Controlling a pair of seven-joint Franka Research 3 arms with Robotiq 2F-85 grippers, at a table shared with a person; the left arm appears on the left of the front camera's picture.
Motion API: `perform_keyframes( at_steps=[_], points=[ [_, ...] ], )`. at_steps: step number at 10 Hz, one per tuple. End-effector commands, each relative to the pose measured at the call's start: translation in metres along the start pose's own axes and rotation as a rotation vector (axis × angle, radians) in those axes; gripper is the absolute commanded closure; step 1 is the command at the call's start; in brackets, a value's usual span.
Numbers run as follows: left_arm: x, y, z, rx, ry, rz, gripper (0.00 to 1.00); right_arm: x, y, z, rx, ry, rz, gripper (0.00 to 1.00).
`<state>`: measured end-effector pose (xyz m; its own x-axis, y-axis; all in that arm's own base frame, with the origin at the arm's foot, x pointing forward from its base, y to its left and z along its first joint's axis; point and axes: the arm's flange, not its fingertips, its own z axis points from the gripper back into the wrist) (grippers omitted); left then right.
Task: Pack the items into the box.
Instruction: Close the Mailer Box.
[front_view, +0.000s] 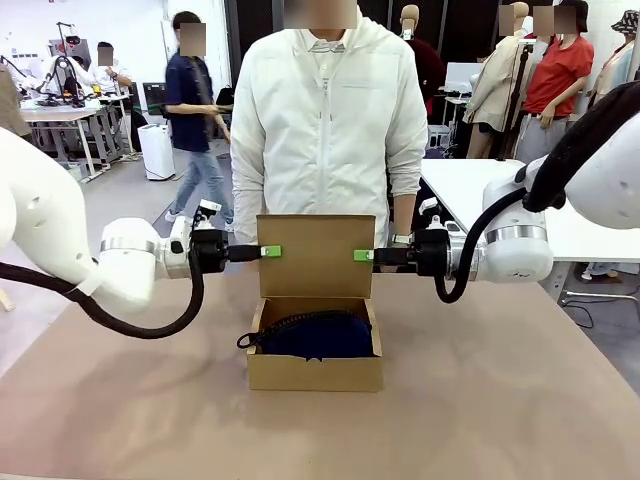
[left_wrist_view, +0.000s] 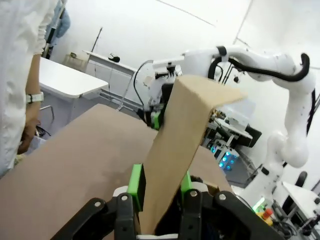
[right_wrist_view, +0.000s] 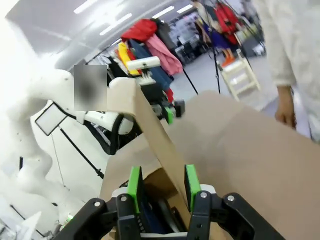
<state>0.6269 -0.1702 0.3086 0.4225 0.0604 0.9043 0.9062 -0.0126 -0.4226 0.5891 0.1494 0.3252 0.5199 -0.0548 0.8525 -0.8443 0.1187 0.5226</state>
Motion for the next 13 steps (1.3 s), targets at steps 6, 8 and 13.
perform_keyframes(
  at_steps=[6, 8, 13],
  points=[
    [-0.013, -0.039, 0.007, -0.020, 0.041, -0.516, 0.62, -0.037, 0.051, 0.013, 0.088, -0.087, 0.195, 0.53],
    [-0.022, -0.044, 0.005, -0.008, 0.064, -0.546, 0.62, -0.056, 0.052, 0.012, -0.020, -0.083, 0.254, 0.53],
    [-0.049, -0.066, 0.013, -0.104, 0.035, -0.584, 0.62, -0.075, 0.034, 0.003, -0.083, -0.057, 0.320, 0.38]
  ],
)
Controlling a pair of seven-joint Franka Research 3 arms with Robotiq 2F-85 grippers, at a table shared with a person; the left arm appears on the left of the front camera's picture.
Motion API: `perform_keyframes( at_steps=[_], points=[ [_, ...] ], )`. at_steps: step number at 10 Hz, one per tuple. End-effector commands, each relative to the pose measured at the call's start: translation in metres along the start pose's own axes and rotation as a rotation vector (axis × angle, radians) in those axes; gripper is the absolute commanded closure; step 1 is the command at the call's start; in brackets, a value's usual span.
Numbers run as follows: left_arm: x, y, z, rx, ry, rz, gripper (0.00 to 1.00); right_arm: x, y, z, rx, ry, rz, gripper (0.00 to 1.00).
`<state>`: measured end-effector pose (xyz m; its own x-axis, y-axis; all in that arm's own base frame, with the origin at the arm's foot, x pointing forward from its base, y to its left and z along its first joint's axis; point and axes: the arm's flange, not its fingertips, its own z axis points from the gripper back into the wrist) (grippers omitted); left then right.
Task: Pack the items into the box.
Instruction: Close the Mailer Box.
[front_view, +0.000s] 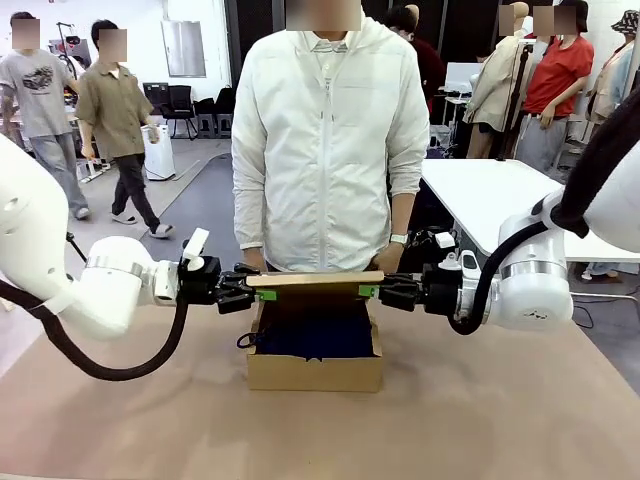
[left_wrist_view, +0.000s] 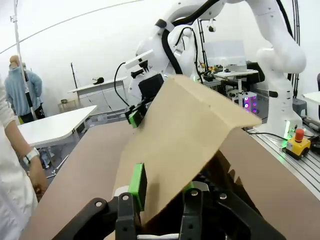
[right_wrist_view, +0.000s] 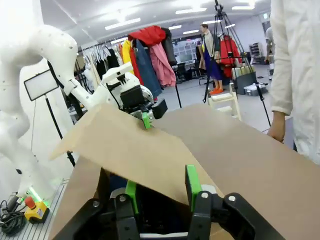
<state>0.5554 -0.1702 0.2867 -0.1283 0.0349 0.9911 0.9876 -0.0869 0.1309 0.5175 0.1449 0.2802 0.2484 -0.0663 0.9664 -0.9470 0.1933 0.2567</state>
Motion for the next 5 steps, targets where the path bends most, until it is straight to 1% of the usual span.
perform_keyframes(
  at_steps=[1, 2, 4, 5],
  points=[
    [0.007, -0.011, 0.013, 0.005, -0.025, -0.011, 0.05, 0.002, -0.002, -0.008, -0.022, 0.008, 0.035, 0.00],
    [0.008, -0.012, 0.017, 0.014, -0.030, -0.015, 0.00, 0.005, -0.002, -0.004, -0.016, 0.010, 0.042, 0.00],
    [0.014, -0.016, 0.026, 0.036, -0.016, -0.042, 0.00, 0.010, -0.001, 0.007, -0.013, 0.045, 0.036, 0.00],
    [0.020, -0.020, 0.034, 0.049, -0.012, -0.056, 0.00, 0.013, 0.002, 0.020, -0.009, 0.072, 0.029, 0.00]
  ],
)
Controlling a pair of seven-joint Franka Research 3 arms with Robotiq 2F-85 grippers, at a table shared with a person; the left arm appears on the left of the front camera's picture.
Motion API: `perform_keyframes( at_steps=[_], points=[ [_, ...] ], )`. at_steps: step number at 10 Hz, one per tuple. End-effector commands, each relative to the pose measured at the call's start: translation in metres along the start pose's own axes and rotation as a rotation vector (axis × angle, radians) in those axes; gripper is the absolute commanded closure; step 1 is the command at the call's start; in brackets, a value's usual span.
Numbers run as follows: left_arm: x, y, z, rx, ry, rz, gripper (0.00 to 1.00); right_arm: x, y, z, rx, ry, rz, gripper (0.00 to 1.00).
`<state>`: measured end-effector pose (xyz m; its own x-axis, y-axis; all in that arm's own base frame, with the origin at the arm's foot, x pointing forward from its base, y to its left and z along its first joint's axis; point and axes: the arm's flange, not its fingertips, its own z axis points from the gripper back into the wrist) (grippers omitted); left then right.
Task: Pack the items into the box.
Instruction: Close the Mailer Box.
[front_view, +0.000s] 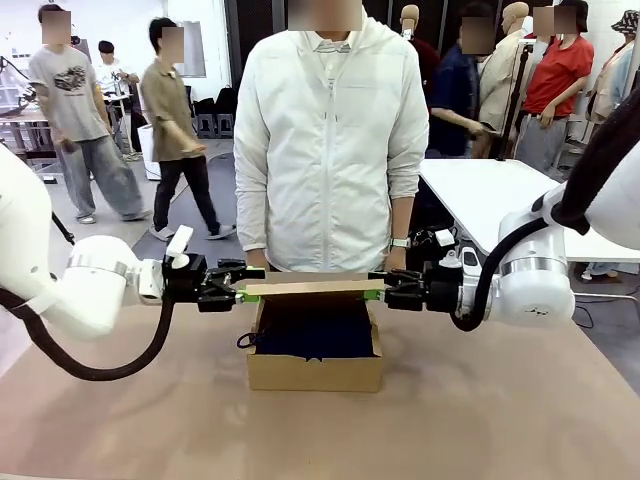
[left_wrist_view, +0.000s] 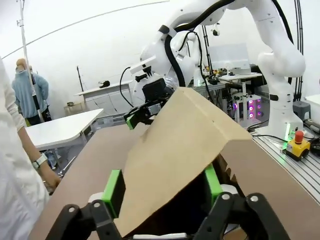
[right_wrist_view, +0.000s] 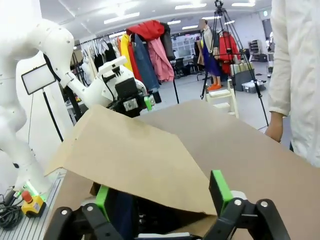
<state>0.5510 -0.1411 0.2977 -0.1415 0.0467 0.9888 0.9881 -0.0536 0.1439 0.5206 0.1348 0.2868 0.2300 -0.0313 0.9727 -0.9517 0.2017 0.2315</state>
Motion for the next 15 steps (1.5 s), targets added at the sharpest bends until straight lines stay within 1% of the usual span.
perform_keyframes(
  at_steps=[1, 2, 3, 4, 5, 6, 7, 8, 9, 10, 11, 12, 13, 14, 15],
  points=[
    [0.013, -0.019, 0.016, 0.050, 0.021, -0.061, 0.00, 0.008, 0.008, 0.030, -0.033, 0.079, 0.009, 0.00],
    [0.022, -0.026, 0.034, 0.107, 0.037, -0.081, 0.00, 0.013, 0.013, 0.056, -0.042, 0.091, 0.001, 0.00],
    [0.030, -0.032, 0.054, 0.172, 0.033, -0.094, 0.00, 0.017, 0.016, 0.072, -0.047, 0.081, -0.001, 0.00],
    [0.040, -0.037, 0.072, 0.229, -0.009, -0.102, 0.00, 0.022, 0.016, 0.090, -0.043, 0.026, -0.034, 0.00],
    [0.048, -0.035, 0.073, 0.247, -0.145, -0.098, 0.00, 0.026, 0.014, 0.092, -0.063, -0.041, -0.051, 0.00],
    [0.050, -0.028, 0.064, 0.299, -0.177, -0.109, 0.00, 0.028, 0.009, 0.076, -0.113, -0.075, -0.080, 0.00],
    [0.046, -0.018, 0.049, 0.296, -0.186, -0.113, 0.00, 0.028, 0.005, 0.052, -0.136, -0.054, -0.061, 0.00],
    [0.034, -0.003, 0.026, 0.243, -0.193, -0.077, 0.00, 0.031, 0.001, 0.029, -0.111, -0.058, -0.041, 0.00],
    [0.022, 0.006, 0.007, 0.201, -0.167, -0.063, 0.00, 0.033, -0.003, 0.011, -0.094, -0.027, 0.000, 0.00],
    [0.012, 0.014, -0.014, 0.186, -0.108, -0.060, 0.00, 0.032, -0.007, -0.005, -0.058, 0.041, 0.031, 0.00],
    [0.000, 0.019, -0.034, 0.134, -0.062, -0.036, 0.00, 0.031, -0.006, -0.020, -0.023, 0.080, 0.040, 0.00],
    [-0.016, 0.020, -0.055, 0.079, 0.020, -0.005, 0.00, 0.028, -0.002, -0.035, 0.025, 0.118, 0.045, 0.00],
    [-0.030, 0.018, -0.067, 0.000, 0.045, 0.034, 0.00, 0.022, 0.004, -0.044, 0.040, 0.186, 0.076, 0.00],
    [-0.038, 0.015, -0.072, -0.030, 0.082, 0.039, 0.00, 0.014, 0.011, -0.050, 0.091, 0.271, 0.113, 0.00],
    [-0.044, 0.012, -0.072, -0.047, 0.099, 0.042, 0.00, 0.005, 0.018, -0.051, 0.115, 0.312, 0.153, 0.00]
  ],
)
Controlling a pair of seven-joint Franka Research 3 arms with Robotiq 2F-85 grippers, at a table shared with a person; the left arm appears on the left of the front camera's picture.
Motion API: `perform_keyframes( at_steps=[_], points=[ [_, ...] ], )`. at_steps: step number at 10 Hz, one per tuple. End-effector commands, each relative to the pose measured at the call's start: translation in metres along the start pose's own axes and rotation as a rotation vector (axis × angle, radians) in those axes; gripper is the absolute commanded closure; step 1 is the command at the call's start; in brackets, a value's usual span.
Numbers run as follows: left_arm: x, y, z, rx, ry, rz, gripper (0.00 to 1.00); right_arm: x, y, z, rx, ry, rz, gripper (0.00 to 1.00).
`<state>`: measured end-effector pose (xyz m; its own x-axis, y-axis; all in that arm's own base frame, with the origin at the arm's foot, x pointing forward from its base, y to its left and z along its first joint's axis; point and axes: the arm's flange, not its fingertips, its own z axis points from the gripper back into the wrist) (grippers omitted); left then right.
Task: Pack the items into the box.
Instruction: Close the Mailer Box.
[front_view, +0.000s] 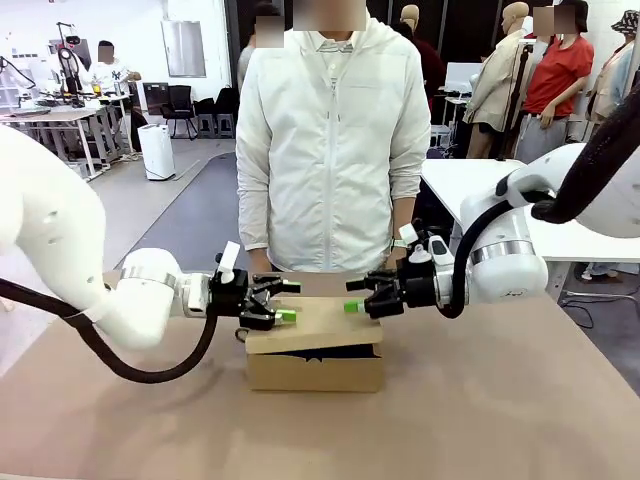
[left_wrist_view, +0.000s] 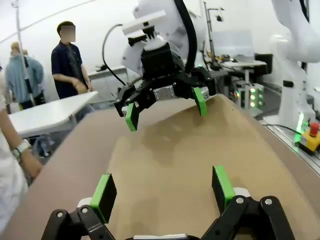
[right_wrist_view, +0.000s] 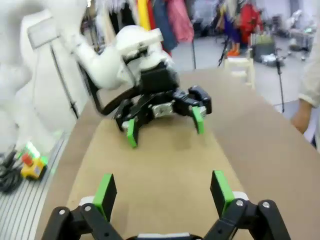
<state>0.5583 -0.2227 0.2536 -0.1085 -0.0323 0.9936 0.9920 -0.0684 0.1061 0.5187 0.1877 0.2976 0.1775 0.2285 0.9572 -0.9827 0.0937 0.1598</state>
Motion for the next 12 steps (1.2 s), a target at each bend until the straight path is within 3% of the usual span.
perform_keyframes(
  at_steps=[1, 3, 5, 9, 12],
  points=[
    [-0.001, 0.002, 0.008, -0.020, 0.035, -0.010, 0.00, -0.010, 0.007, -0.002, 0.028, 0.072, 0.070, 0.00],
    [-0.005, -0.007, 0.010, -0.028, 0.109, -0.035, 0.00, -0.026, 0.012, -0.007, 0.002, 0.115, 0.082, 0.00],
    [-0.001, -0.009, 0.015, -0.005, 0.105, -0.048, 0.00, -0.039, 0.010, -0.016, -0.017, 0.148, 0.061, 0.00],
    [0.005, -0.011, 0.017, -0.025, 0.123, -0.065, 0.00, -0.037, 0.007, -0.012, -0.001, 0.111, 0.066, 0.00],
    [0.030, -0.012, 0.026, -0.018, 0.114, -0.106, 0.00, -0.014, 0.006, 0.001, -0.005, 0.045, 0.092, 0.00]
  ],
)
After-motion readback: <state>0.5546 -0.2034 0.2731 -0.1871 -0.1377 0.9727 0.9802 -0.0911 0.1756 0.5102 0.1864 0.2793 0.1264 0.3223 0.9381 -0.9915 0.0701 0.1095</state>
